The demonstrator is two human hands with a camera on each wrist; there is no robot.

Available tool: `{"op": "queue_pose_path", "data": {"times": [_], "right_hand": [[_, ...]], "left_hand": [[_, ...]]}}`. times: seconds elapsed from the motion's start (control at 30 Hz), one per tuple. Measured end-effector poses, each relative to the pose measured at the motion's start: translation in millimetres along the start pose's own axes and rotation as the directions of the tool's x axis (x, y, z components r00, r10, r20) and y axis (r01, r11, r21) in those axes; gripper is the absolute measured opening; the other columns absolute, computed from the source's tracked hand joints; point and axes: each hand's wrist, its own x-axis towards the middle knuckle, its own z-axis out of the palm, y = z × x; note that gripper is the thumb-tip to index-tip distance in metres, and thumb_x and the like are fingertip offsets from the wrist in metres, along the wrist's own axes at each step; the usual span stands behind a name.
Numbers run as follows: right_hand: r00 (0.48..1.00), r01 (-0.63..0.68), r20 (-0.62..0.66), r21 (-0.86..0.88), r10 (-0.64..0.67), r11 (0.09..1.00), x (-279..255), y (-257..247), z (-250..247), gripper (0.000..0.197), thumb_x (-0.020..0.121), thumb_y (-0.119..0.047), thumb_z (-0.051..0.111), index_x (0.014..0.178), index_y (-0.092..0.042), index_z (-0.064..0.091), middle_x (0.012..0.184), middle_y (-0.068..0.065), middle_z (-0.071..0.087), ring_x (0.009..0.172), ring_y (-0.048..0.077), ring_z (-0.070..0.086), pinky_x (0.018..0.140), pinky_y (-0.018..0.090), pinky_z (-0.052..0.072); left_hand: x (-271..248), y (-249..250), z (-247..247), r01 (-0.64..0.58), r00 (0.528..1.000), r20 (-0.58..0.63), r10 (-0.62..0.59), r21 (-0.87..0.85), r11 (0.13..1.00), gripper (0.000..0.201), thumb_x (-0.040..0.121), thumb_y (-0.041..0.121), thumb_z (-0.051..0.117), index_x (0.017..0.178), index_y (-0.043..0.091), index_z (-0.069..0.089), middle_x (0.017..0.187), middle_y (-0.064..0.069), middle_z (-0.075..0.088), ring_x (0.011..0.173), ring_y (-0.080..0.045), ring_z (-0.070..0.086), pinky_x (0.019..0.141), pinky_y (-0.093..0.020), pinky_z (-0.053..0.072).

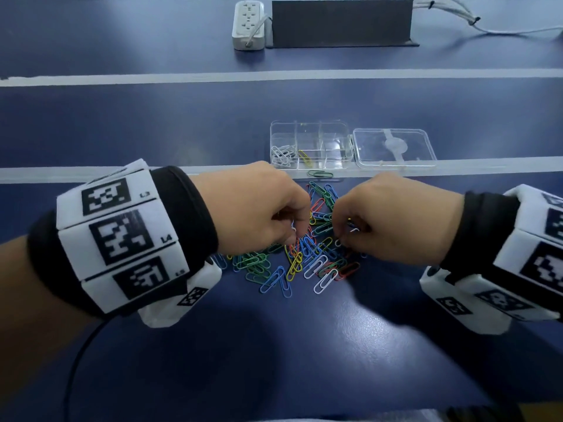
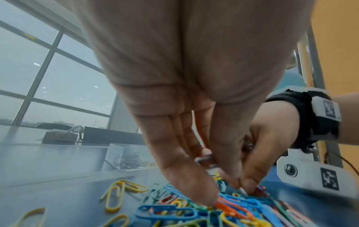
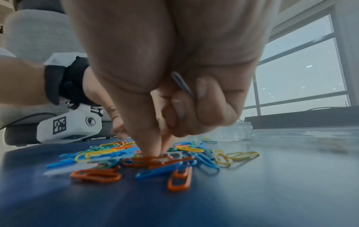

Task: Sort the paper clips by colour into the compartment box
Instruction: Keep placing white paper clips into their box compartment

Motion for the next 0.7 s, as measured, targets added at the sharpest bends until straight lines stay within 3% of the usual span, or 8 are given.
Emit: {"op": "queue_pose_path", "data": {"times": [0.1,0.17,0.23,0.3,0.43,0.53,0.6,0.7], "right_hand": [[1.0,-0.03,0.003,0.067,0.03,0.997,-2.9,-3.1,-4.2,0.007,0.078,-0.03,0.053,0.073,-0.028,0.057,0.064,-0.009,0.051,0.061,0.012,0.046,0.061,0.021,0.039],[0.997,-0.071,0.004,0.171,0.071,0.983,-4.8,-5.6,-10.2,0.009,0.071,-0.035,0.046,0.068,-0.027,0.048,0.059,-0.01,0.048,0.056,0.006,0.044,0.054,0.015,0.033],[0.995,-0.098,0.004,0.263,0.101,0.96,-7.0,-7.0,-14.1,0.012,0.063,-0.037,0.041,0.065,-0.025,0.045,0.057,-0.008,0.047,0.056,0.005,0.044,0.053,0.016,0.032],[0.996,-0.092,0.014,0.284,0.092,0.954,-10.9,-7.9,-13.7,0.011,0.063,-0.036,0.042,0.068,-0.026,0.046,0.057,-0.008,0.048,0.056,0.005,0.044,0.053,0.016,0.032],[0.997,-0.041,0.075,0.18,0.028,0.983,-21.1,-13.5,-6.1,0.011,0.079,-0.025,0.043,0.085,-0.03,0.051,0.056,-0.012,0.045,0.054,0.006,0.043,0.056,0.018,0.033],[0.994,0.025,0.104,0.086,-0.034,0.996,-26.6,-20.9,-1.6,0.024,0.084,-0.025,0.037,0.091,-0.023,0.06,0.078,-0.004,0.063,0.074,0.02,0.055,0.074,0.031,0.045],[0.991,0.075,0.11,0.062,-0.082,0.995,-27.1,-25.7,2.0,0.025,0.087,-0.025,0.04,0.094,-0.019,0.063,0.092,0.003,0.066,0.087,0.026,0.058,0.081,0.038,0.047],[0.986,0.089,0.135,0.036,-0.093,0.995,-24.0,-31.9,4.7,0.021,0.087,-0.029,0.051,0.102,-0.022,0.063,0.105,0.001,0.062,0.1,0.022,0.055,0.086,0.034,0.045]], "left_hand": [[-1.0,6.4,3.6,0.007,1.0,-0.022,-0.007,0.004,1.0,0.02,0.084,0.016,0.047,0.079,0.034,0.054,0.081,0.007,0.062,0.072,-0.007,0.053,0.072,-0.025,0.044],[-0.4,12.9,7.9,0.022,1.0,0.018,-0.022,-0.024,0.999,0.022,0.083,0.012,0.042,0.08,0.03,0.055,0.082,0.008,0.059,0.072,-0.006,0.05,0.073,-0.025,0.041],[1.0,18.2,14.1,0.018,0.999,0.047,-0.018,-0.001,1.0,0.021,0.084,0.015,0.041,0.083,0.026,0.058,0.087,0.005,0.06,0.077,-0.011,0.05,0.079,-0.026,0.043],[2.4,20.7,20.1,-0.012,0.999,0.032,0.01,0.074,0.997,0.018,0.084,0.024,0.045,0.088,0.023,0.062,0.093,0.002,0.06,0.083,-0.014,0.049,0.086,-0.029,0.046],[5.7,24.8,21.9,-0.029,0.999,0.05,0.017,0.237,0.971,0.019,0.081,0.037,0.058,0.094,0.025,0.064,0.1,0.003,0.052,0.096,-0.018,0.053,0.089,-0.034,0.048],[7.2,27.5,18.8,-0.005,0.999,0.045,-0.008,0.281,0.96,0.016,0.082,0.032,0.059,0.094,0.024,0.066,0.097,0.002,0.049,0.099,-0.021,0.056,0.088,-0.037,0.05],[7.5,27.2,18.5,0.014,0.999,0.039,-0.026,0.287,0.958,0.017,0.083,0.026,0.056,0.096,0.022,0.067,0.104,0.001,0.053,0.1,-0.022,0.057,0.088,-0.038,0.051],[6.9,25.0,19.2,0.029,0.999,0.036,-0.041,0.3,0.953,0.015,0.083,0.025,0.054,0.093,0.018,0.062,0.104,0.001,0.052,0.098,-0.022,0.056,0.087,-0.038,0.051]]}}
